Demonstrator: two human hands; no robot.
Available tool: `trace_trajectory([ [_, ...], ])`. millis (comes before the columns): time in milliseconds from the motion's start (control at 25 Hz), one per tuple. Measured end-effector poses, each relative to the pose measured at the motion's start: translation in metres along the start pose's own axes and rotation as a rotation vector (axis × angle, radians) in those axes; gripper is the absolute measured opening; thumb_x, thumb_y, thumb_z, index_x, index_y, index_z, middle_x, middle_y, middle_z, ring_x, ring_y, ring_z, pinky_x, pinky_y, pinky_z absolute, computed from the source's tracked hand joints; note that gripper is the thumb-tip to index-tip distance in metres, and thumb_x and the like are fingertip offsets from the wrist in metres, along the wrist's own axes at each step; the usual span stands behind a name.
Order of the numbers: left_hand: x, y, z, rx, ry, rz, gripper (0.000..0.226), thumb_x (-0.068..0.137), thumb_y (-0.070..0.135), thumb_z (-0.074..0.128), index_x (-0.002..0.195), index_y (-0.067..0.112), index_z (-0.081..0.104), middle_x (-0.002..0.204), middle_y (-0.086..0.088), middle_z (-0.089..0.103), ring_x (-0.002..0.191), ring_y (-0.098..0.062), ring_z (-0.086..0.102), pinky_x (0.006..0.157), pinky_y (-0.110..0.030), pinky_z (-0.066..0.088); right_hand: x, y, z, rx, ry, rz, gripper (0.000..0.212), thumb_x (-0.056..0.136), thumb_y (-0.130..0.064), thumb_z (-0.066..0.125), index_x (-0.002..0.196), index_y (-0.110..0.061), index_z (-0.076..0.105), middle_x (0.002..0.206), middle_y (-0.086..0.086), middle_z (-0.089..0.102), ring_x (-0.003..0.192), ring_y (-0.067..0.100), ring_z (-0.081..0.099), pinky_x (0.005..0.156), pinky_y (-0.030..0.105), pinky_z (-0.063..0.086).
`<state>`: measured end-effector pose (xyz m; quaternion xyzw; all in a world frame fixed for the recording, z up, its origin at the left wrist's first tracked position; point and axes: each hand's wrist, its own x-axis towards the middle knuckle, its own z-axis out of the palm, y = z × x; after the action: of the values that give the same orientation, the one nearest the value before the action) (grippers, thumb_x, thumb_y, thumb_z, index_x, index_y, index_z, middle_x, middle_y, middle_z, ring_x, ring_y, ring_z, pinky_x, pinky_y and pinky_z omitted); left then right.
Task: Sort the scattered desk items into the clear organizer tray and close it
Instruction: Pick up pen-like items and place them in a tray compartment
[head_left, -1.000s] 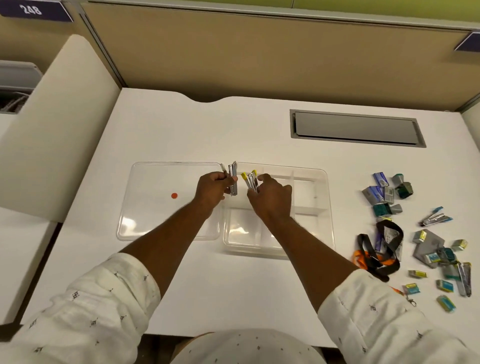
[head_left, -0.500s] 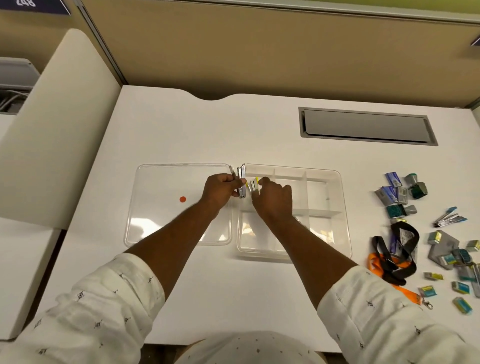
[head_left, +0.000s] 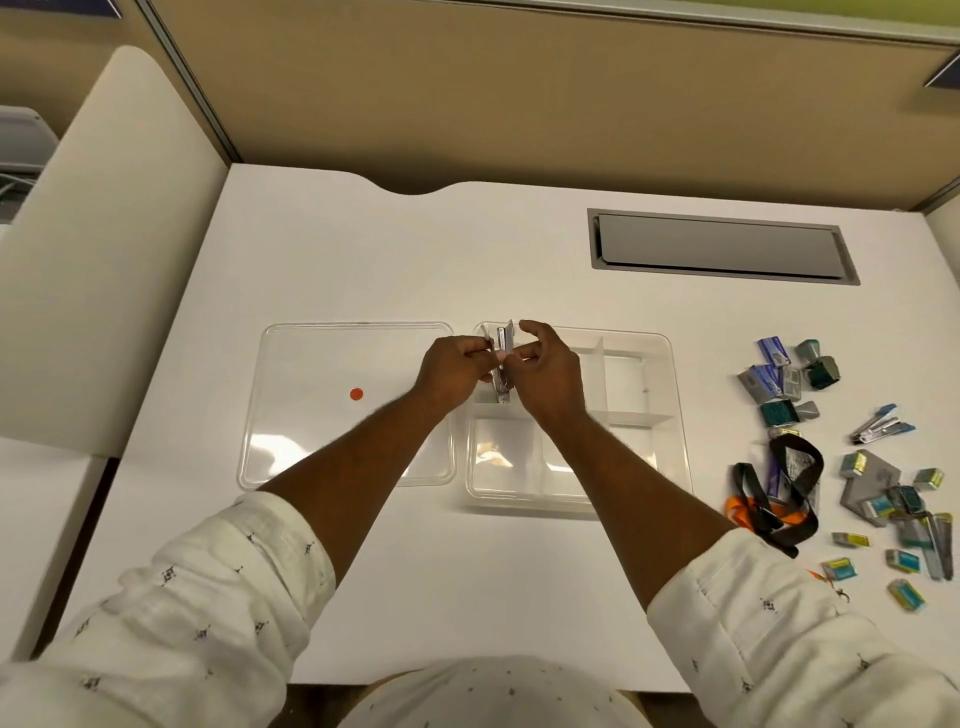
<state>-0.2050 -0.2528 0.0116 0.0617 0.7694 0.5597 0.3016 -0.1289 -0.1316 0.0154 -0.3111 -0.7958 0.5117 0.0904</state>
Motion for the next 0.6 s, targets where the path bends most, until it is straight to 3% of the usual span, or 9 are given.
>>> trace_trajectory([
  [120, 0.005, -0.009, 0.003, 0.175, 0.039, 0.047, 0.035, 0.085, 0.025, 0.076, 0.117, 0.013, 0.07, 0.105, -0.003, 0.073, 0.092, -0.016, 0.066, 0.088, -0.027, 0.051, 0.002, 0.009, -0.001, -0.055, 0.01, 0.03, 0.049, 0.08, -0.027, 0.073, 0.126, -0.019, 0.059, 0.08, -0.006, 0.071, 0.073, 0.006, 0.068, 0.072, 0.024, 0.054],
  [240, 0.006, -0.019, 0.003, 0.509, 0.126, 0.243, 0.044, 0.083, 0.031, 0.077, 0.125, 0.023, 0.066, 0.122, 0.0, 0.063, 0.113, -0.02, 0.056, 0.1, -0.038, 0.046, 0.002, 0.013, -0.002, -0.217, 0.033, 0.028, 0.047, 0.084, -0.032, 0.069, 0.128, -0.021, 0.056, 0.087, -0.004, 0.073, 0.079, 0.014, 0.07, 0.08, 0.033, 0.057],
  [360, 0.007, -0.03, -0.004, 0.861, 0.039, 0.298, 0.071, 0.087, 0.038, 0.07, 0.148, 0.021, 0.039, 0.159, -0.002, 0.029, 0.148, -0.024, 0.022, 0.118, -0.045, 0.026, 0.002, 0.015, 0.0, -0.391, 0.033, 0.021, 0.047, 0.086, -0.032, 0.062, 0.131, -0.021, 0.053, 0.093, 0.001, 0.074, 0.085, 0.023, 0.07, 0.083, 0.037, 0.056],
  [440, 0.006, -0.035, -0.007, 0.984, -0.046, 0.289, 0.081, 0.09, 0.042, 0.066, 0.155, 0.019, 0.023, 0.165, -0.003, 0.01, 0.152, -0.025, 0.005, 0.121, -0.048, 0.017, 0.003, 0.014, 0.0, -0.488, 0.031, -0.002, 0.043, 0.088, -0.027, 0.057, 0.13, -0.019, 0.052, 0.093, 0.005, 0.074, 0.085, 0.028, 0.07, 0.08, 0.037, 0.056],
  [600, 0.007, -0.04, -0.005, 0.977, -0.094, 0.249, 0.087, 0.091, 0.043, 0.063, 0.156, 0.019, 0.011, 0.165, -0.004, 0.0, 0.152, -0.026, -0.003, 0.121, -0.051, 0.011, 0.003, 0.015, -0.001, -0.609, -0.001, -0.081, 0.037, 0.091, -0.011, 0.057, 0.128, -0.013, 0.055, 0.108, 0.008, 0.07, 0.096, 0.03, 0.067, 0.075, 0.027, 0.044],
])
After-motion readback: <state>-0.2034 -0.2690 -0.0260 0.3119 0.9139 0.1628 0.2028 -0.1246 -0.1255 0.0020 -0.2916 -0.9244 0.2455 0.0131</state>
